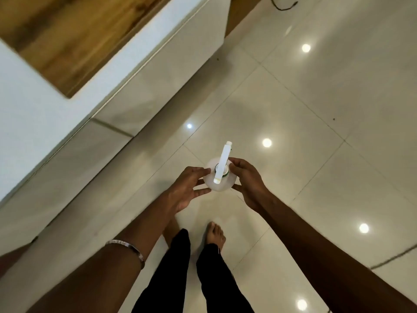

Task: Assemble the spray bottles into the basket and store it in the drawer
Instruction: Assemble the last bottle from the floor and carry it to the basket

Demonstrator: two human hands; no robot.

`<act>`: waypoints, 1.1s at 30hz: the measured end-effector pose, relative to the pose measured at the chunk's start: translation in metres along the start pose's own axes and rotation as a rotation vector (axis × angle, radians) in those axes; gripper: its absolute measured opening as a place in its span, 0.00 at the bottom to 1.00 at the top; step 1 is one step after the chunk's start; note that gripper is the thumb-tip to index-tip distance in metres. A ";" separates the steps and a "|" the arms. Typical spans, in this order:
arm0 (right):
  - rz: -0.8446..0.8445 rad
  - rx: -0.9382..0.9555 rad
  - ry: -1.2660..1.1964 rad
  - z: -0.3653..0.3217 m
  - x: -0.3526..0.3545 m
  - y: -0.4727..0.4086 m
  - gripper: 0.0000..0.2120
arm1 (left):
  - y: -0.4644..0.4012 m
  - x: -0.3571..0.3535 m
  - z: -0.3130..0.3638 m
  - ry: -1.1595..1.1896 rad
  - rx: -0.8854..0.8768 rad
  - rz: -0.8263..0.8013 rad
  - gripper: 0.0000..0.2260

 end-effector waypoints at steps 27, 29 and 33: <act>-0.414 0.129 0.328 0.054 -0.293 0.269 0.12 | 0.287 0.250 -0.209 0.586 -0.235 0.279 0.15; -0.441 0.144 0.328 0.043 -0.314 0.290 0.12 | 0.315 0.263 -0.210 0.587 -0.260 0.303 0.15; -0.487 0.182 0.333 0.010 -0.355 0.323 0.11 | 0.367 0.285 -0.200 0.630 -0.316 0.340 0.17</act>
Point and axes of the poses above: each hand's wrist, its own y-axis away from the middle knuckle, its own x-axis out of the back of the hand, z = x × y, the point moved 4 cm from there along -y, towards the middle knuckle, and after that the axes turned 13 degrees about x, right-handed, at the moved point
